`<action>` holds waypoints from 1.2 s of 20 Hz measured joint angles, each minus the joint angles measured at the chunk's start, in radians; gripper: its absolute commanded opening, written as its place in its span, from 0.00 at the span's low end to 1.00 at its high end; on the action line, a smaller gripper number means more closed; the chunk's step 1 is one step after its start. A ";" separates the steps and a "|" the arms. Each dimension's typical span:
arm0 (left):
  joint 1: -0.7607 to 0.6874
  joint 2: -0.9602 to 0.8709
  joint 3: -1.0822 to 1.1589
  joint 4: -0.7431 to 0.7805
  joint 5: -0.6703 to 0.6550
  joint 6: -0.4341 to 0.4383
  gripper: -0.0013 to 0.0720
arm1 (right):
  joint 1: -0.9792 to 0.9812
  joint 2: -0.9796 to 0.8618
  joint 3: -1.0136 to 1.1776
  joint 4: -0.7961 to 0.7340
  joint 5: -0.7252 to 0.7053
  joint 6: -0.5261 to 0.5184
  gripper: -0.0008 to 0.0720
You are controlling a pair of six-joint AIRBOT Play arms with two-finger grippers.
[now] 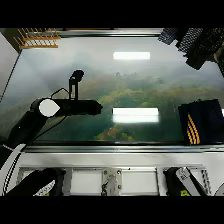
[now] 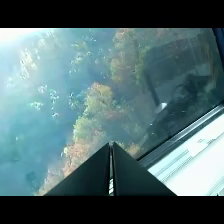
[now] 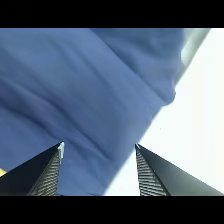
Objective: Fold the clothes and pants, and hang the long-sleeved shirts on hangers.
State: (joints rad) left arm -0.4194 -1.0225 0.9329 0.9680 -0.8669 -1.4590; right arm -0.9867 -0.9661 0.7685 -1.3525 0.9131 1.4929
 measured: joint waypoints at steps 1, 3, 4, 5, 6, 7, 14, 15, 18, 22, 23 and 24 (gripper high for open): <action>0.000 0.000 0.000 0.000 0.001 -0.001 0.03 | 0.025 0.035 0.008 0.052 -0.012 -0.053 0.68; 0.000 0.000 0.000 0.000 0.002 -0.002 0.03 | 0.108 0.096 0.015 0.194 -0.013 -0.170 0.68; 0.000 0.000 0.000 0.000 0.004 -0.002 0.03 | 0.172 0.122 0.018 0.277 0.000 -0.234 0.68; 0.000 0.000 0.000 0.000 0.006 -0.002 0.03 | 0.241 0.140 0.018 0.344 0.016 -0.286 0.68; 0.000 0.000 0.000 0.000 0.010 -0.002 0.03 | 0.336 0.155 0.019 0.409 0.031 -0.334 0.68; 0.000 0.000 0.000 0.000 0.011 -0.002 0.03 | 0.426 0.164 0.018 0.455 0.042 -0.367 0.68; -0.001 0.000 0.000 0.006 0.008 0.001 0.03 | 1.012 0.146 -0.005 0.554 0.017 -0.459 0.59; -0.001 0.000 0.000 0.007 0.006 0.001 0.03 | 1.056 0.138 -0.007 0.556 0.014 -0.465 0.33; -0.001 0.000 0.000 0.006 0.000 0.001 0.03 | 1.131 0.117 -0.008 0.560 0.007 -0.472 0.04; -0.001 0.000 0.000 0.006 -0.003 0.001 0.03 | 1.163 0.106 -0.009 0.563 0.007 -0.473 0.04; -0.001 0.000 0.000 0.006 -0.003 0.001 0.03 | 1.167 0.105 -0.009 0.563 0.007 -0.473 0.04; -0.001 0.000 0.000 0.006 -0.003 0.001 0.03 | 1.169 0.105 -0.009 0.563 0.007 -0.474 0.04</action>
State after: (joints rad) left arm -0.4206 -1.0225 0.9329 0.9741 -0.8703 -1.4582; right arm 0.1822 -0.8616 0.7593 -0.7891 0.9199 1.0187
